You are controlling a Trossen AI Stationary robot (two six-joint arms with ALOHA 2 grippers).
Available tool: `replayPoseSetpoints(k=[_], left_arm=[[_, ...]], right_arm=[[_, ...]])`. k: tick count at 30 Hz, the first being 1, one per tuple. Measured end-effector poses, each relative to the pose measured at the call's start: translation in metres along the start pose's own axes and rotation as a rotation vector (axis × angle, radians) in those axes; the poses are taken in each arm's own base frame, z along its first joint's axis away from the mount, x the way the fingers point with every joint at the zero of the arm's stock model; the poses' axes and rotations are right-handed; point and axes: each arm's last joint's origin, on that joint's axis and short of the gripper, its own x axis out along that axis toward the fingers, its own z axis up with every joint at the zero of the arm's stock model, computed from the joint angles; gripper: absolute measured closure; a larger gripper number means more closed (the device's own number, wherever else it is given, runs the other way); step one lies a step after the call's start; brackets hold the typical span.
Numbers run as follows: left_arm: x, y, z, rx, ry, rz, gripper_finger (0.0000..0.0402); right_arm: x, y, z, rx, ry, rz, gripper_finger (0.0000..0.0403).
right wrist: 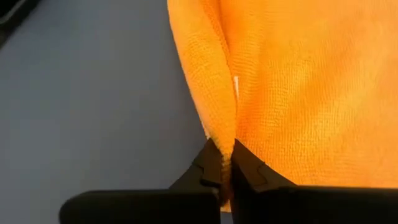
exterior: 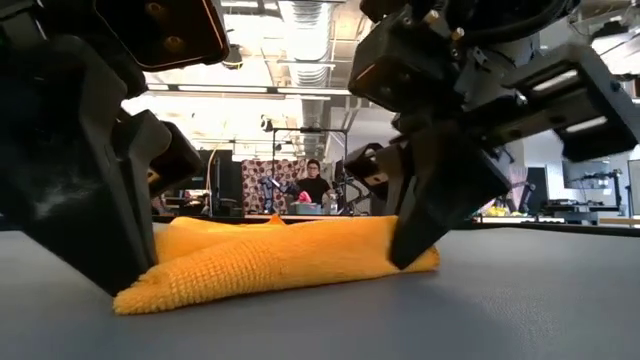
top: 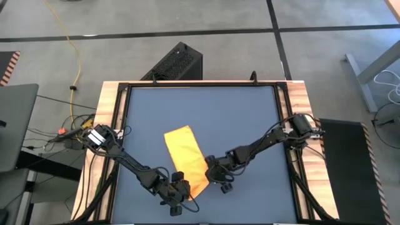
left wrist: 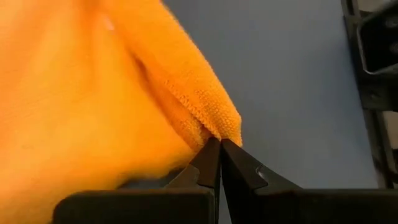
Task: Roll towel
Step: Roll the yellow microfiber towel
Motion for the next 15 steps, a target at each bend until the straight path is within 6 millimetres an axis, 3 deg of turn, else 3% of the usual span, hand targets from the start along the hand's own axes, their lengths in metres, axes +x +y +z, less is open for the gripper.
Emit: replayPoseSetpoints(k=[6,11,15], left_arm=[[-0.005,0.003,0.001,0.008,-0.036,0.083,0.0398],[-0.030,0.001,0.011,0.011,-0.059,0.120,0.0374],[-0.053,-0.013,0.016,0.096,-0.136,0.104,0.0351]], right_arm=[[-0.001,-0.001,-0.004,0.065,0.037,0.099,0.0372],[-0.003,-0.014,-0.009,0.139,0.054,0.237,0.0375],[-0.006,-0.026,-0.010,0.194,0.042,0.278,0.0374]])
